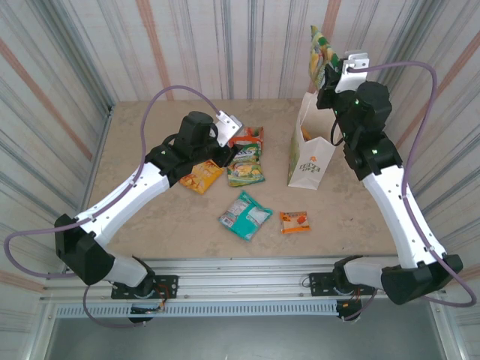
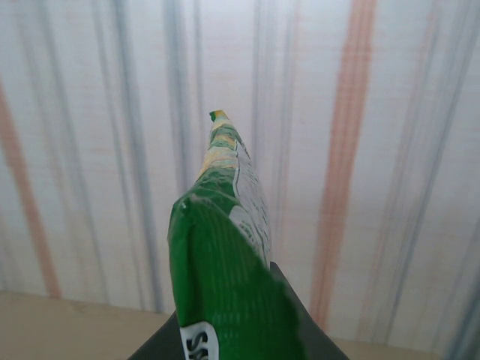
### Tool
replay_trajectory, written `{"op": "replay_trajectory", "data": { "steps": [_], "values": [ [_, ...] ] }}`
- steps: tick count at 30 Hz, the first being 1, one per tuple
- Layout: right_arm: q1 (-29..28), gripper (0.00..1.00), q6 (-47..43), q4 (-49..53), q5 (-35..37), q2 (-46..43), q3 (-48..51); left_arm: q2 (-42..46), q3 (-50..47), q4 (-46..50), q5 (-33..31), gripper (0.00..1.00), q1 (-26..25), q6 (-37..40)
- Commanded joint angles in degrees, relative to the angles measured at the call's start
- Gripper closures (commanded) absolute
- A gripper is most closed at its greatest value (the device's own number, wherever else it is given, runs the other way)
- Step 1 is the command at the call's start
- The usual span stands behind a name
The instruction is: Place the snacks into the paper bag
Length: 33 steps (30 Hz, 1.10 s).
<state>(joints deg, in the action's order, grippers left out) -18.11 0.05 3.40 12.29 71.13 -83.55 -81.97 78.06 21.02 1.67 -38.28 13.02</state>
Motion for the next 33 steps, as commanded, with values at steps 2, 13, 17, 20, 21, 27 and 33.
{"op": "replay_trajectory", "data": {
  "steps": [2, 13, 17, 20, 21, 27, 33],
  "values": [
    [0.3, 1.00, 3.8, -1.6, 7.7, 0.5, 2.7, -1.1, -0.1, 0.9, -1.3, 0.34, -0.1, -3.8],
    [2.5, 1.00, 12.6, 1.6, 12.3, 2.8, 8.8, -1.4, -0.7, 1.7, -0.4, 0.35, -0.2, -7.1],
    [2.8, 1.00, 14.6, 1.9, 10.5, 4.2, 10.0, -1.4, -1.0, 1.7, -0.4, 0.36, -0.1, -7.3],
    [3.1, 1.00, 15.3, 1.2, 9.5, 5.2, 10.6, -1.4, -1.1, 1.8, -0.2, 0.36, -0.1, -7.4],
    [3.2, 1.00, 15.4, 0.6, 9.0, 5.6, 10.8, -1.4, -1.2, 1.9, -0.2, 0.36, -0.1, -7.6],
    [4.1, 0.95, 16.5, 0.6, 7.2, 7.5, 11.2, -1.0, -1.7, 2.5, -1.0, 0.36, -0.1, -8.1],
    [4.6, 0.63, 17.3, 3.4, 5.4, 6.5, 11.7, -0.2, -2.1, 3.9, -0.5, 0.36, 0.2, -10.6]
  ]
}}
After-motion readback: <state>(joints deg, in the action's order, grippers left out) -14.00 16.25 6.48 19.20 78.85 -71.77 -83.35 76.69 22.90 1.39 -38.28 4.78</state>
